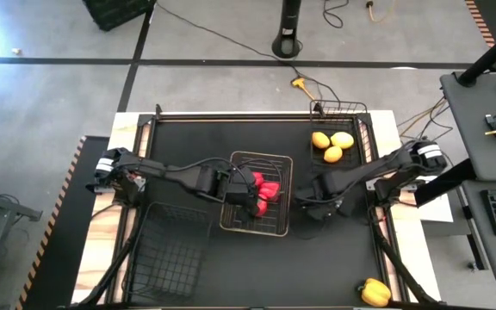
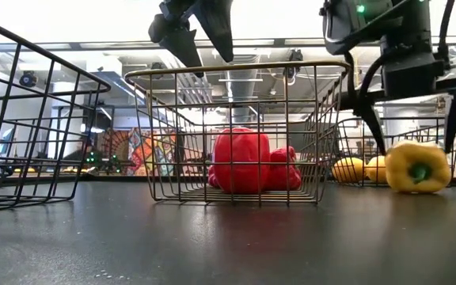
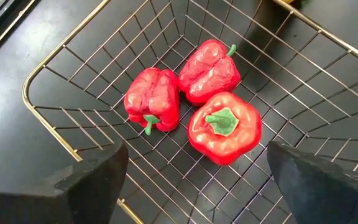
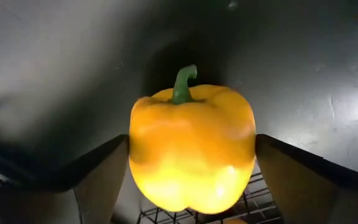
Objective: Sort produce into baskets
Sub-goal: Put the top yellow bell pepper into the bottom black wire basket
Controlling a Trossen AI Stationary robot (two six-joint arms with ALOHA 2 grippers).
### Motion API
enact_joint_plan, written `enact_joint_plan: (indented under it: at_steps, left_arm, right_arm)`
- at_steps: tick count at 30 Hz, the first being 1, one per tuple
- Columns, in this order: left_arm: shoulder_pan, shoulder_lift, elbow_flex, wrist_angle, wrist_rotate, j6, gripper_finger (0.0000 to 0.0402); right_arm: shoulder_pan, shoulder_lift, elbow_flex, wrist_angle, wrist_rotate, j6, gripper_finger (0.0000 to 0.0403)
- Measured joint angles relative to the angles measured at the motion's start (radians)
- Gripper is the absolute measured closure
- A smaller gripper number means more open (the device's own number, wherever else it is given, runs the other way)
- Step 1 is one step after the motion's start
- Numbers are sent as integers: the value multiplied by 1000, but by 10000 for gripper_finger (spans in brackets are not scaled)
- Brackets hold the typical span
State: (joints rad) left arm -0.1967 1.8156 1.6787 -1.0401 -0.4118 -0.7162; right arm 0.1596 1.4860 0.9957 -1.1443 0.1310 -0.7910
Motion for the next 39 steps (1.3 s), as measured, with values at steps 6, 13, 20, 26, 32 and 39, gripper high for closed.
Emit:
enact_joint_plan:
  at_steps: [6, 13, 20, 26, 32, 39]
  left_arm:
    - [-3, 0, 0, -3, 0, 0, 38]
    - [-4, 0, 0, -2, 0, 0, 38]
    - [-8, 0, 0, -2, -1, 0, 38]
    - [-9, 0, 0, -2, -1, 0, 38]
    - [-9, 0, 0, 0, -1, 0, 38]
    - [-8, 0, -1, 3, -27, -1, 38]
  right_arm:
    - [-3, 46, 3, 1, 5, 68, 73]
    - [-28, 88, -8, 17, 65, 154, 45]
    - [-36, 127, -33, 36, 119, 203, 28]
    - [-36, 128, -38, 2, 121, 261, 28]
    - [-34, 79, -36, -10, 158, 322, 28]
    - [-34, 74, -36, -47, 162, 235, 28]
